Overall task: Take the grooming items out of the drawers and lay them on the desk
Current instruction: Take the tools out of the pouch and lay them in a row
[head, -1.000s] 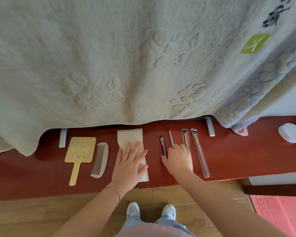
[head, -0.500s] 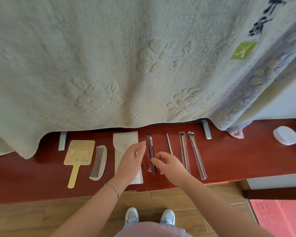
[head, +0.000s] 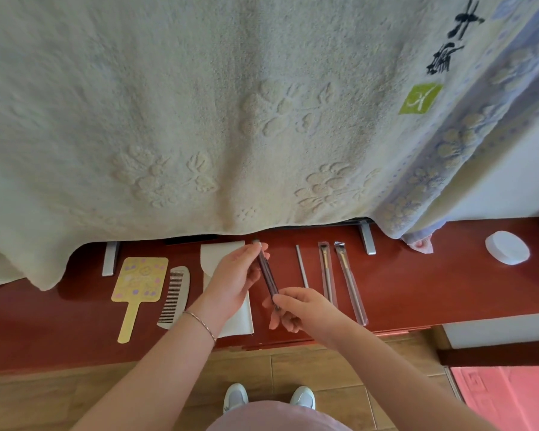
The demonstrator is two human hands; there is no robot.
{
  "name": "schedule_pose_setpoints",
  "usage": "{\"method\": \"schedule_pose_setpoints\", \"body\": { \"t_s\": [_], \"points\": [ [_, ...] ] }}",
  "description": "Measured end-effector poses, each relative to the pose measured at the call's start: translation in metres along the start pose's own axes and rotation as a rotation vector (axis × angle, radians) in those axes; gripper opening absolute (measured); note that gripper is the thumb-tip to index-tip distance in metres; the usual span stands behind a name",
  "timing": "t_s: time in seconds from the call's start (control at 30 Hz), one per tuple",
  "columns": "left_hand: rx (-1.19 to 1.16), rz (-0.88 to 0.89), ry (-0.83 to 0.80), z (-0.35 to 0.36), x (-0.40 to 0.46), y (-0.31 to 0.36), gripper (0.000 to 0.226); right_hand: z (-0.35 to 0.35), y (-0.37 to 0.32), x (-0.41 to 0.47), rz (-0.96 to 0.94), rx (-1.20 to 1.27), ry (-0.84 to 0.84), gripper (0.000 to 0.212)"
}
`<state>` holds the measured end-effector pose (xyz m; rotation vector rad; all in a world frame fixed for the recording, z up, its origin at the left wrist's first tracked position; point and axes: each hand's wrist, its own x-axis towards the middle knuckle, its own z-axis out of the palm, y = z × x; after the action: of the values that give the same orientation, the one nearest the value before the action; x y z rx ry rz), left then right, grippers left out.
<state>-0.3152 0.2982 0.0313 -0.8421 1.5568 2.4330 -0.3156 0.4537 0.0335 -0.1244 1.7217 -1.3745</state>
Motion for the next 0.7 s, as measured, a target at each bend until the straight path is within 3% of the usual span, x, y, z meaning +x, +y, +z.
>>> {"method": "schedule_pose_setpoints", "body": {
  "t_s": [0.1, 0.2, 0.37, 0.5, 0.7],
  "points": [
    [0.02, 0.029, -0.027, -0.007, 0.0, 0.012, 0.013, -0.003, 0.004, 0.001, 0.005, 0.082, 0.176, 0.021],
    [0.207, 0.033, -0.085, -0.016, -0.004, 0.015, 0.01, -0.01, 0.005, 0.005, -0.02, 0.433, 0.316, 0.015],
    [0.539, 0.017, -0.142, -0.019, -0.014, 0.003, 0.01, -0.02, 0.001, 0.011, -0.037, 0.625, 0.353, 0.012],
    [0.651, 0.049, -0.229, -0.012, -0.023, -0.003, 0.014, -0.021, -0.001, 0.016, -0.048, 0.557, 0.321, 0.017],
    [0.678, 0.085, -0.204, -0.007, -0.026, -0.005, 0.017, -0.025, -0.011, 0.025, -0.111, 0.416, 0.382, 0.018]
  ]
}}
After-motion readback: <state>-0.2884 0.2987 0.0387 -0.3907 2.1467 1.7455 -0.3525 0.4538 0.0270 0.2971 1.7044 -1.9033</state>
